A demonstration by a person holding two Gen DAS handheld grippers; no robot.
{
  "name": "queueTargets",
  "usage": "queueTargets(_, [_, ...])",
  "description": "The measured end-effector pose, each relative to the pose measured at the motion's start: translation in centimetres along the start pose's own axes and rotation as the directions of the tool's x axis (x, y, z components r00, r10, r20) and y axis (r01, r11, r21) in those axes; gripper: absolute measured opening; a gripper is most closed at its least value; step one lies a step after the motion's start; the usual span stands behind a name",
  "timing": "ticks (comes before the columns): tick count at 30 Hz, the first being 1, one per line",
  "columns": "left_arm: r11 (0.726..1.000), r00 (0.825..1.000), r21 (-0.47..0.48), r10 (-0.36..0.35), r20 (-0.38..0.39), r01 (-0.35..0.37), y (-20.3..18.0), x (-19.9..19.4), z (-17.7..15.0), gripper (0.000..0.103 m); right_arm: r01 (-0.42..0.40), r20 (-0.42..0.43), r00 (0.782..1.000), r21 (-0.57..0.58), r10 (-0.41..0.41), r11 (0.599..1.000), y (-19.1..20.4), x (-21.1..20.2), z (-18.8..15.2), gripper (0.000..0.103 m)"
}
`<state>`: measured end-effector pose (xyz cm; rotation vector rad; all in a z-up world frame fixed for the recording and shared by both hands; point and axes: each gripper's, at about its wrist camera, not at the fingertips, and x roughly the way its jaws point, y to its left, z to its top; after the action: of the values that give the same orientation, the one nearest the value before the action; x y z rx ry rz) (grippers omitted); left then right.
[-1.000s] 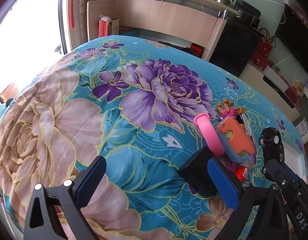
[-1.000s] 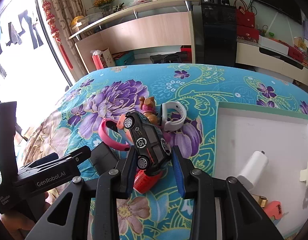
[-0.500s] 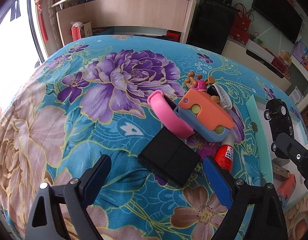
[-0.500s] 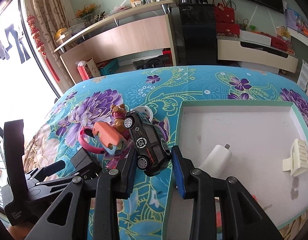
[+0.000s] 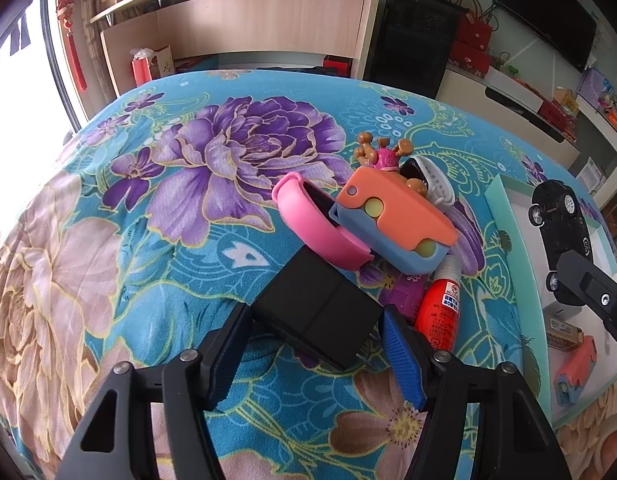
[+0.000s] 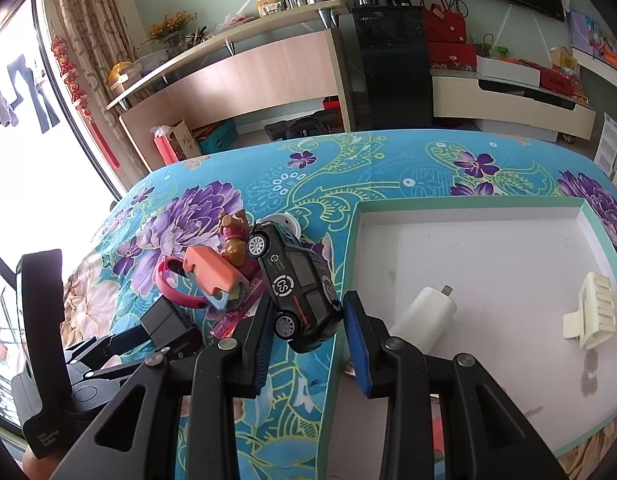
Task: Organize rigid objects
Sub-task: 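Close the right tool on the black toy car while the left tool grasps the black charger, then carry the car with the right tool while the left tool carries the charger over the tray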
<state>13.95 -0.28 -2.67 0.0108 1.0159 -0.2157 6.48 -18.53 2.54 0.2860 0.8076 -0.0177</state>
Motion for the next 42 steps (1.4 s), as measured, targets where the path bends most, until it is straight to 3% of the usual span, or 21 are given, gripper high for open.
queueTargets(10, [1.0, 0.998, -0.011, 0.01, 0.06, -0.009, 0.3, -1.7, 0.3, 0.068, 0.004, 0.011, 1.0, 0.015, -0.004, 1.0, -0.7, -0.5, 0.1, 0.035])
queueTargets(19, [1.0, 0.993, 0.021, -0.022, 0.112, 0.02, -1.6, -3.3, 0.6, 0.068, 0.04, 0.035, 0.998, 0.068, -0.043, 0.997, -3.2, -1.8, 0.2, 0.035])
queueTargets(30, [0.988, 0.989, 0.144, -0.07, 0.132, 0.051, -6.9, -4.7, 1.4, 0.068, 0.144, 0.029, 0.988, 0.217, -0.154, 0.965, -10.0, -3.1, -0.3, 0.035])
queueTargets(42, [0.946, 0.981, 0.306, -0.154, 0.122, 0.11, -14.2, -3.5, 4.2, 0.068, 0.216, -0.005, 0.975, 0.28, -0.223, 0.936, -13.5, -2.9, -0.8, 0.035])
